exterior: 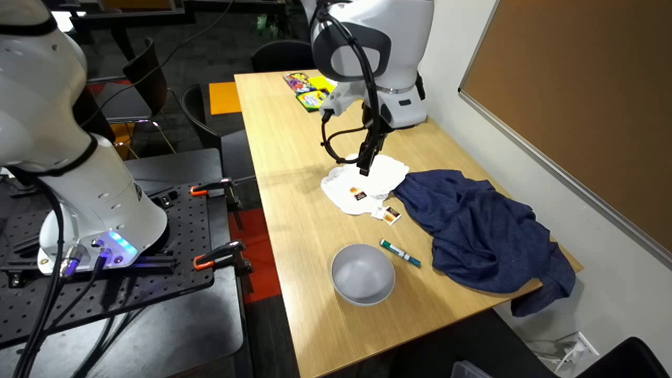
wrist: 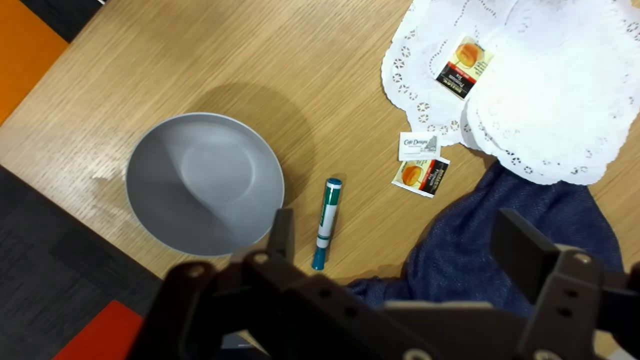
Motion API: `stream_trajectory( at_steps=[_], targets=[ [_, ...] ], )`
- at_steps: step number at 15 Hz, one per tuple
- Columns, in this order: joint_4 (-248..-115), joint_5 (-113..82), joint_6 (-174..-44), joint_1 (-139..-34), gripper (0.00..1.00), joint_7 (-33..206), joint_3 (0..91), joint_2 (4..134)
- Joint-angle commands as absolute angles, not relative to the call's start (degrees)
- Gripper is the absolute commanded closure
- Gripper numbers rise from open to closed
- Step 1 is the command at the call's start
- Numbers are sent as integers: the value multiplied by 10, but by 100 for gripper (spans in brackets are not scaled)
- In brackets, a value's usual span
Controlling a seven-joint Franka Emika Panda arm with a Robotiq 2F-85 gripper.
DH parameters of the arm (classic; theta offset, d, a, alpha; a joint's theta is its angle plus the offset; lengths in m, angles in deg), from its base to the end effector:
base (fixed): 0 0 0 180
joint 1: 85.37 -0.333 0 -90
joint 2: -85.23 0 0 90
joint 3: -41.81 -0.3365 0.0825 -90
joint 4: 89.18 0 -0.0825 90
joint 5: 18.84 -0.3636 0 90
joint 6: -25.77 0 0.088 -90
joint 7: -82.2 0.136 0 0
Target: Pick up the marker and put it in the bowl
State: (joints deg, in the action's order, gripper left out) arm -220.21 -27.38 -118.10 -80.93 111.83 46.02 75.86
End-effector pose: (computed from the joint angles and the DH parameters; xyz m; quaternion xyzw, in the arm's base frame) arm 0.5219 -0.0780 0.2939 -0.9229 0.3818 -0.0230 0.0447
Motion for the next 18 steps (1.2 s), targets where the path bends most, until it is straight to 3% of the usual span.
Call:
stream_trajectory(
  at_steps=[1, 10, 18],
  targets=[
    [-2201, -284, -1180, -817, 0, 1115, 470, 747],
    [-2183, -302, -1193, -814, 0, 1111, 473, 710],
    [-2066, -307, -1195, -811, 0, 1106, 484, 561]
  ],
)
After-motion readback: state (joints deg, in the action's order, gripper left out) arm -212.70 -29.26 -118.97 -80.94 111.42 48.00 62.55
